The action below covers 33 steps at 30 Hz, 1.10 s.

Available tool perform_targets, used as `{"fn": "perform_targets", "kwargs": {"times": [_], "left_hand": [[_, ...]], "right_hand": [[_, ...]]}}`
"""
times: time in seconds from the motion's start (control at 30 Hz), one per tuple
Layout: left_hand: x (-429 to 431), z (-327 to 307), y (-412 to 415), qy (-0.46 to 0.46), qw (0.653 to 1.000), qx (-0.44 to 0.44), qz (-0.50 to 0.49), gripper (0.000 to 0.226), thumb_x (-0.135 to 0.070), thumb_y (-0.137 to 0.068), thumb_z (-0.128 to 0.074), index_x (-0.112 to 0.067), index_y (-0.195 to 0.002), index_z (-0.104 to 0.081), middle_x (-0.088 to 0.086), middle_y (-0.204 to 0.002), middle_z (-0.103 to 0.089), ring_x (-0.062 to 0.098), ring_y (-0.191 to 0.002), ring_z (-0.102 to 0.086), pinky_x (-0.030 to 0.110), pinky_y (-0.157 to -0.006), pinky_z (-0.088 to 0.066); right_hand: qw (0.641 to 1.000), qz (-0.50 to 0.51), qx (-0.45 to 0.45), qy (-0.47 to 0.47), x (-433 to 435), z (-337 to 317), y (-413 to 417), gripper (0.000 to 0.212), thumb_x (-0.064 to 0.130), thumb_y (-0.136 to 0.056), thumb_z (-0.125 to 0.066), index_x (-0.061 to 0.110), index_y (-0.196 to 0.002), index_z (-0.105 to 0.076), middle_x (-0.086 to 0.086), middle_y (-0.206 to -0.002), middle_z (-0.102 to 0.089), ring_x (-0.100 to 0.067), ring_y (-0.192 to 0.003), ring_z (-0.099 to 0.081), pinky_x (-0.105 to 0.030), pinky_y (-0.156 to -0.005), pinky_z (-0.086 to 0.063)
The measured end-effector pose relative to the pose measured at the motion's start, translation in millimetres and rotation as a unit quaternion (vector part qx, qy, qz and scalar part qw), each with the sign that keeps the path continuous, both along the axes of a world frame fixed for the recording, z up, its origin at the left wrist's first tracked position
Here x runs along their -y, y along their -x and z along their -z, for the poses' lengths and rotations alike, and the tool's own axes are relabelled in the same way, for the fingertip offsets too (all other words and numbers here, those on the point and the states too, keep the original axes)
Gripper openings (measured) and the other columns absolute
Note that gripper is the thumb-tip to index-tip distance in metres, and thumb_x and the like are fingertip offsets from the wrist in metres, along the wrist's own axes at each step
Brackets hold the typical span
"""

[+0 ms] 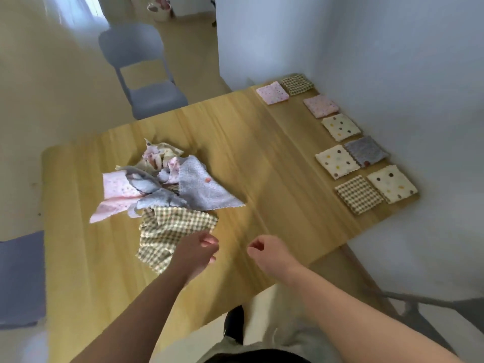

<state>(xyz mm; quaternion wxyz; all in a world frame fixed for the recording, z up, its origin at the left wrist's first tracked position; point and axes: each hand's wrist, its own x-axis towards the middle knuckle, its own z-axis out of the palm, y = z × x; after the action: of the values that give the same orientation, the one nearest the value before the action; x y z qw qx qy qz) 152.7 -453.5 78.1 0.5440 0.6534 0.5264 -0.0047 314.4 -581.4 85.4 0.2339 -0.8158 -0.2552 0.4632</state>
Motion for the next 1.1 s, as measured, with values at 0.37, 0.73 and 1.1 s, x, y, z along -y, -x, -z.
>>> {"fn": "perform_targets", "kwargs": {"times": [0.37,0.73,1.1], "left_hand": [[-5.1,-34.1,151.8,-0.041,0.999,0.019,-0.019,0.007,-0.004,-0.087,-0.068,-0.009,-0.088,-0.072,0.006,-0.085,-0.075,0.020,-0.069,-0.073,0.044,-0.073,-0.059],[-106.4,-26.9,218.8,-0.086,0.982,0.048,0.161,0.009,-0.013,-0.090,-0.071,-0.021,-0.086,-0.073,-0.001,-0.077,-0.075,0.016,-0.067,-0.072,0.047,-0.076,-0.062],[-232.8,-46.4,270.6,-0.082,0.956,0.077,0.273,0.007,-0.014,-0.094,-0.068,-0.018,-0.090,-0.072,0.000,-0.077,-0.075,0.020,-0.075,-0.073,0.045,-0.079,-0.061]], "right_hand": [[0.995,0.068,-0.005,-0.078,-3.1,-27.0,162.5,0.016,0.023,-0.098,-0.059,0.014,-0.097,-0.071,-0.002,-0.093,-0.072,-0.017,-0.083,-0.065,-0.035,-0.079,-0.056],[0.965,0.242,0.033,-0.093,-54.8,-45.6,289.4,0.023,0.022,-0.099,-0.057,0.004,-0.093,-0.070,-0.011,-0.085,-0.070,-0.017,-0.073,-0.060,-0.041,-0.074,-0.054],[0.896,0.426,0.039,-0.122,-138.5,-78.8,390.4,0.022,0.024,-0.102,-0.055,0.011,-0.098,-0.072,-0.008,-0.095,-0.074,-0.023,-0.079,-0.069,-0.034,-0.067,-0.051]]}}
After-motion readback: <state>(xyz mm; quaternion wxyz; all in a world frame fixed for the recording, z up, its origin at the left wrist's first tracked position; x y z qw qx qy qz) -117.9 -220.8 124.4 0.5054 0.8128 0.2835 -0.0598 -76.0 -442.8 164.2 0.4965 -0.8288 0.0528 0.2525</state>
